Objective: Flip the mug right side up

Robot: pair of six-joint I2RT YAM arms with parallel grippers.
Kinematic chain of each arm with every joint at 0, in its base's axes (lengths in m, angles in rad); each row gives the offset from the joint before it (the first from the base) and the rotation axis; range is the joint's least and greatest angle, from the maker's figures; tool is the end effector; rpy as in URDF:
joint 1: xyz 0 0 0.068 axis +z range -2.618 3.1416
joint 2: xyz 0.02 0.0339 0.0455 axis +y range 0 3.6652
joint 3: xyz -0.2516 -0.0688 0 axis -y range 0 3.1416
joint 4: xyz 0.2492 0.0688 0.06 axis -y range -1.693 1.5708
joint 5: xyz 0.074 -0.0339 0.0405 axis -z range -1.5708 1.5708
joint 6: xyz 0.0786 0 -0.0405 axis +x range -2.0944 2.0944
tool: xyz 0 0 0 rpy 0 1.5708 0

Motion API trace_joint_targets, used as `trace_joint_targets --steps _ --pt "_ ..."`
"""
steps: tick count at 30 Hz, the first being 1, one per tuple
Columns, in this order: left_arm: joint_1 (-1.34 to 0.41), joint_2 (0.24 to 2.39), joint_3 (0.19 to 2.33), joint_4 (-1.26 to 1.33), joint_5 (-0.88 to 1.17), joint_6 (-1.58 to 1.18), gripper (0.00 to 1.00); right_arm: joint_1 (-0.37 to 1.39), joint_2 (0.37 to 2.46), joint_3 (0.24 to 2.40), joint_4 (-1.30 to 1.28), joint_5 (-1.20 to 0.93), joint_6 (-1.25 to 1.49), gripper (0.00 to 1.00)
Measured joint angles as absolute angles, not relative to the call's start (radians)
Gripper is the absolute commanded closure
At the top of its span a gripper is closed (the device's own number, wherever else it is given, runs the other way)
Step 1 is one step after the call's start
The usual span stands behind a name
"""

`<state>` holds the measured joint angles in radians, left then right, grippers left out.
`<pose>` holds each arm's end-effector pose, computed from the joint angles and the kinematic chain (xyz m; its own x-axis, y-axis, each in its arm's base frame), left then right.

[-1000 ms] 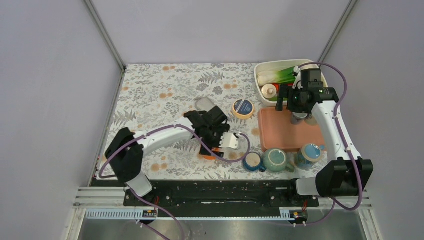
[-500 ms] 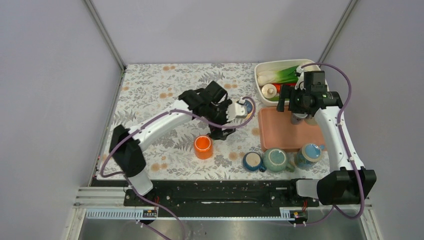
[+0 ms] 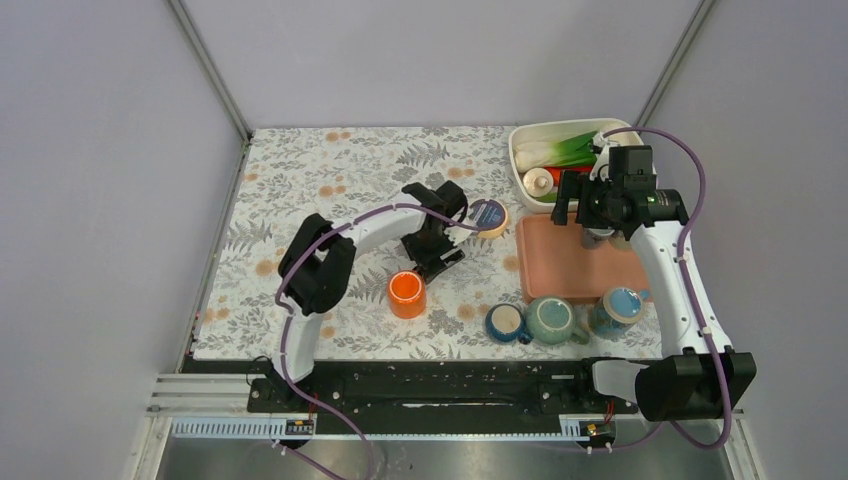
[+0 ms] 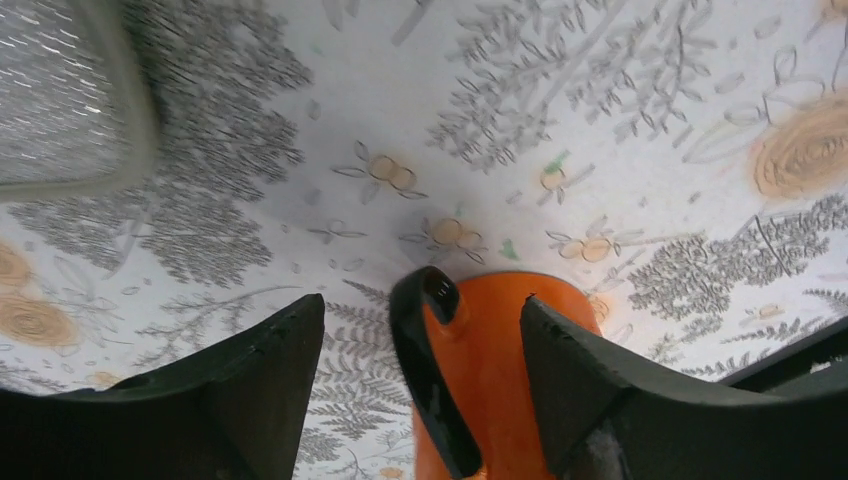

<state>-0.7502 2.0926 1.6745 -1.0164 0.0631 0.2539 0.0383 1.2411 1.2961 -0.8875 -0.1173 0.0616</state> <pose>0.3026 -0.2888 0.1342 -0.5290 0.8357 -0.1472 0.8467 0.5314 -0.0263 0.2858 0.0202 0.3127 -0.7449 0.0326 -0.6664 -0.0710 0.9893 0.1278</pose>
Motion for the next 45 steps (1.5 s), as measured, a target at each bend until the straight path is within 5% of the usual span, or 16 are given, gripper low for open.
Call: trace_joint_targets --steps 12,17,25,27,32,35,38,45 --pt "-0.873 2.012 1.525 -1.082 0.188 0.3 0.33 0.039 1.241 1.289 -0.878 -0.126 0.062 0.01" --pt "-0.894 1.914 1.488 -1.102 0.248 0.381 0.27 0.039 1.241 1.289 -0.878 -0.126 0.062 0.01" --pt "-0.898 1.802 1.392 -1.006 0.078 0.455 0.29 0.039 1.241 1.288 -0.876 -0.136 0.062 0.01" --pt "-0.898 1.812 1.383 -0.971 0.043 0.462 0.33 0.039 1.241 1.288 -0.876 -0.144 0.062 0.0" --pt "-0.898 1.86 1.383 -0.923 0.022 0.47 0.65 0.039 1.241 1.288 -0.876 -0.152 0.062 0.01" --pt "-0.899 1.88 1.383 -0.92 0.023 0.472 0.72 0.04 1.241 1.288 -0.876 -0.152 0.062 0.0" --pt "-0.9 1.886 1.384 -0.936 0.035 0.469 0.97 0.041 1.241 1.288 -0.876 -0.153 0.062 0.01" --pt "-0.894 1.882 1.389 -0.965 0.057 0.465 1.0 0.048 1.241 1.287 -0.873 -0.176 0.062 0.01"
